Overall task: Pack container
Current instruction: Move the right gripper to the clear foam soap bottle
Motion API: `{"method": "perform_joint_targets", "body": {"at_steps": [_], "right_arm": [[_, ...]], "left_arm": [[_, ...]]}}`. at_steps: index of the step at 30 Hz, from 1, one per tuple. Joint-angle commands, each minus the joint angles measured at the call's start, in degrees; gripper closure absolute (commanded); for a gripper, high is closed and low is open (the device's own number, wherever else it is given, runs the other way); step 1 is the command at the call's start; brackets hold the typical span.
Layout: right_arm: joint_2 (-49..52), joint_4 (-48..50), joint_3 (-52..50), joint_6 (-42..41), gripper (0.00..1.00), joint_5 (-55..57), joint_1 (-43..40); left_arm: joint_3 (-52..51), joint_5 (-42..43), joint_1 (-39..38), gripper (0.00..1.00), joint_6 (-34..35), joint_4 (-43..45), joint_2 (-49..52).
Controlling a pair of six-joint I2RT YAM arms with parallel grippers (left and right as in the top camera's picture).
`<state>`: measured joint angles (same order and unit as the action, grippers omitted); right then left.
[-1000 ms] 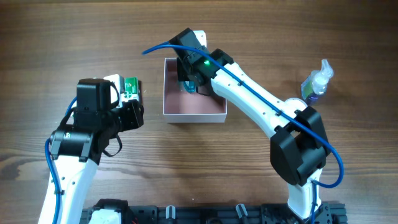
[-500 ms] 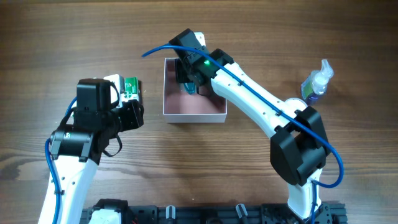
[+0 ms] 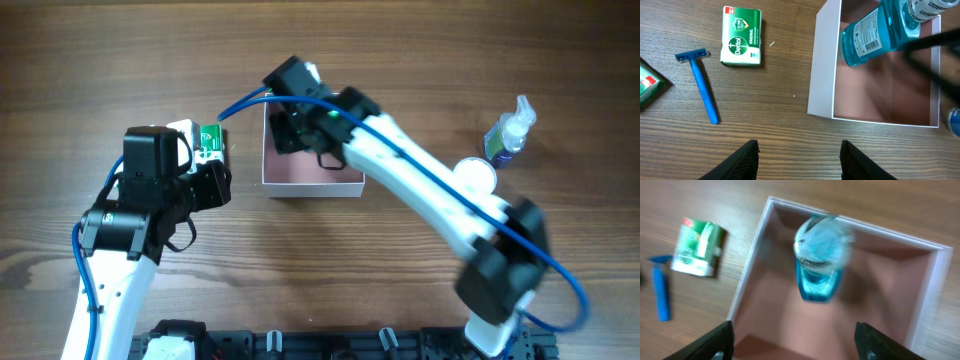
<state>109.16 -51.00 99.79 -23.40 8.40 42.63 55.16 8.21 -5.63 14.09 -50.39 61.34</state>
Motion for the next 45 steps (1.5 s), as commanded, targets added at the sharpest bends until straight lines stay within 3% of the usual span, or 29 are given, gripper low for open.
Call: {"method": "perform_joint_targets", "body": {"at_steps": [1, 5, 9, 17, 21, 31, 45], "right_arm": [[-12.4, -4.3, 1.4, -4.0, 0.18, 6.2, -2.6], [-21.5, -12.4, 1.4, -6.8, 0.07, 12.8, -8.4], [-28.4, -20.0, 1.4, -6.6, 0.0, 12.9, -20.2], [-27.3, -22.5, -1.0, 10.0, 0.0, -3.7, -45.9], [-23.7, -21.7, -3.6, 14.7, 0.0, -7.9, -52.5], [-15.2, -20.2, -7.6, 21.3, 0.0, -8.3, -54.8], [-13.5, -3.8, -22.1, 26.4, 0.0, -8.5, -54.8]], "left_arm": [[1.2, -0.3, -0.3, 0.47, -0.1, 0.0, 0.3], [1.2, -0.3, -0.3, 0.47, -0.2, 0.0, 0.3], [1.2, -0.3, -0.3, 0.46, -0.2, 0.0, 0.3], [1.2, -0.4, -0.3, 0.45, -0.2, 0.0, 0.3], [1.2, -0.4, -0.3, 0.45, -0.2, 0.0, 0.3], [1.2, -0.4, -0.3, 0.44, -0.1, 0.4, 0.3], [1.2, -0.4, -0.3, 0.39, -0.1, 0.4, 0.3]]}}
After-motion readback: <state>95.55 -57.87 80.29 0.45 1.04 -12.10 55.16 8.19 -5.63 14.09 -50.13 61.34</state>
